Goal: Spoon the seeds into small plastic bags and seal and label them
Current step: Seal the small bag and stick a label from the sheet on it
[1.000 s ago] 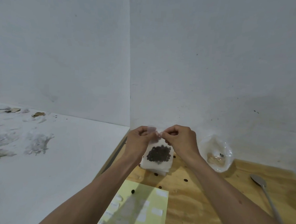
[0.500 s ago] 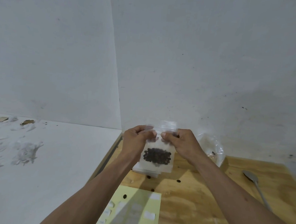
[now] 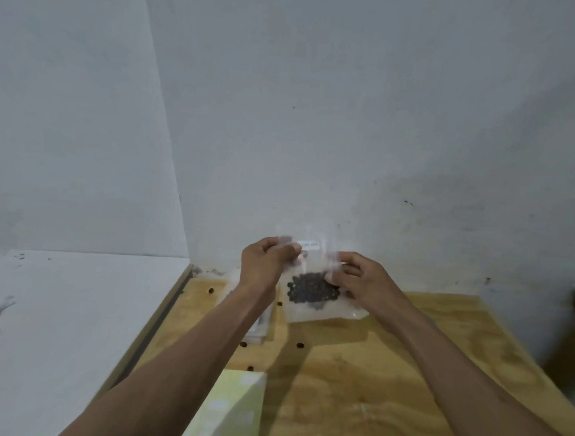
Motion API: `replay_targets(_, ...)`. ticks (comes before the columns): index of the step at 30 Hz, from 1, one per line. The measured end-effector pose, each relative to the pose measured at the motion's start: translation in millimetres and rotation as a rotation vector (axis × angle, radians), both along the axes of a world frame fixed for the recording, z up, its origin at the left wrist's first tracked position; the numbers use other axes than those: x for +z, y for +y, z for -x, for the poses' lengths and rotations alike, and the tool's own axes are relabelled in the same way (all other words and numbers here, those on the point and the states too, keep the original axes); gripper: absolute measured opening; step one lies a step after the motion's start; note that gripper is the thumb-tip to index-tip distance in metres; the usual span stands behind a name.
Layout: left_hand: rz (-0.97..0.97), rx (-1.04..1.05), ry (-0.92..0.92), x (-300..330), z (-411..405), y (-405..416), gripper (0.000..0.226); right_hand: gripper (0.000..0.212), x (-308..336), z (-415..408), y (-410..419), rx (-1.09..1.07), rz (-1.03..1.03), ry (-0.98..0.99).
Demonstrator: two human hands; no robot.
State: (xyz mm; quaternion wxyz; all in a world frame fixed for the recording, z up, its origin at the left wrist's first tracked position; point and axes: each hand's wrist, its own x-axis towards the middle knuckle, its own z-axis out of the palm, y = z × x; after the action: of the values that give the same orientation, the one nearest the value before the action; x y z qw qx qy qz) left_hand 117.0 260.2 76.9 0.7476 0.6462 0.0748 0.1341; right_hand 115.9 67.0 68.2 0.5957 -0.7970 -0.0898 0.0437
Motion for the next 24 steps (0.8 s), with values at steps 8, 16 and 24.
replay_targets(8,-0.352,-0.421,0.087,-10,3,-97,0.078,0.039,-10,13,-113,-0.337,-0.101,-0.071)
replay_targets(16,-0.625,-0.524,0.041,-30,-1,-224,0.086,0.044,-36,30,-219,-0.634,0.145,-0.103)
replay_targets(24,-0.864,-0.507,0.138,-62,-7,-287,0.048,0.048,-78,21,-247,-0.702,0.36,0.005)
